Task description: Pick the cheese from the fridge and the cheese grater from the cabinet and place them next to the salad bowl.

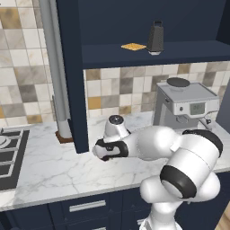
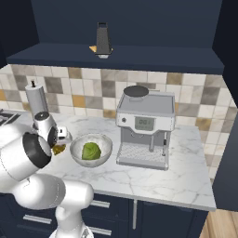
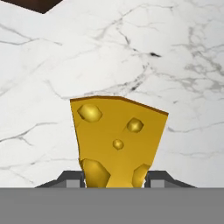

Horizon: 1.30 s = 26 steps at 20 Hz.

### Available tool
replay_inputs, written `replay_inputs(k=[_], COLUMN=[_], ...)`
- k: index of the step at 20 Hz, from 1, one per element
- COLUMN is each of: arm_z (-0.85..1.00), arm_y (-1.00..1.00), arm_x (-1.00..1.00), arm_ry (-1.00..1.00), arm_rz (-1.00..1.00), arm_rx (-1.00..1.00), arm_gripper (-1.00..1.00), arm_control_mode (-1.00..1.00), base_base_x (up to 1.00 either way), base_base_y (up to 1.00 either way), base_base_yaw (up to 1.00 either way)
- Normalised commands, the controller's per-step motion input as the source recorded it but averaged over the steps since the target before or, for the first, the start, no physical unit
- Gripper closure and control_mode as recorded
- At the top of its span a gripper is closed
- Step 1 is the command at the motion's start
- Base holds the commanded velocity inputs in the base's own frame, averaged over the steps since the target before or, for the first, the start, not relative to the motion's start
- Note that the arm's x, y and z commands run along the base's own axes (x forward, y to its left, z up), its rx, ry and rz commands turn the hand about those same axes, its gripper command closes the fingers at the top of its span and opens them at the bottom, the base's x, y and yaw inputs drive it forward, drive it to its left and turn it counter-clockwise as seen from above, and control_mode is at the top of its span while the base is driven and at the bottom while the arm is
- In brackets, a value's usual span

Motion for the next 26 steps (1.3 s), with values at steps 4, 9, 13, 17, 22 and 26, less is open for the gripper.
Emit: replay_inputs(k=[4, 9, 13, 17, 22, 26], arm_z=[-0.20, -0.19, -0.21, -0.21, -0.02, 0.13], arm_y=[0.00, -0.04, -0.13, -0.14, -0.17, -0.09], arm_x=[0.29, 0.28, 0.07, 0.00, 0.00, -0.02], arm_ry=[0.00, 0.00, 0.01, 0.07, 0.00, 0.00], arm_rz=[0.00, 0.00, 0.00, 0.00, 0.00, 0.00], arm_rx=[-0.05, -0.03, 0.00, 0.00, 0.00, 0.00], arm_gripper=[1.00, 1.00, -1.00, -1.00, -1.00, -1.00], arm_control_mode=[-1.00, -1.00, -1.00, -1.00, -1.00, -1.00], base_base_x=[0.00, 0.00, 0.00, 0.00, 0.00, 0.00], base_base_y=[0.00, 0.00, 0.00, 0.00, 0.00, 0.00], base_base_yaw=[0.00, 0.00, 0.00, 0.00, 0.00, 0.00])
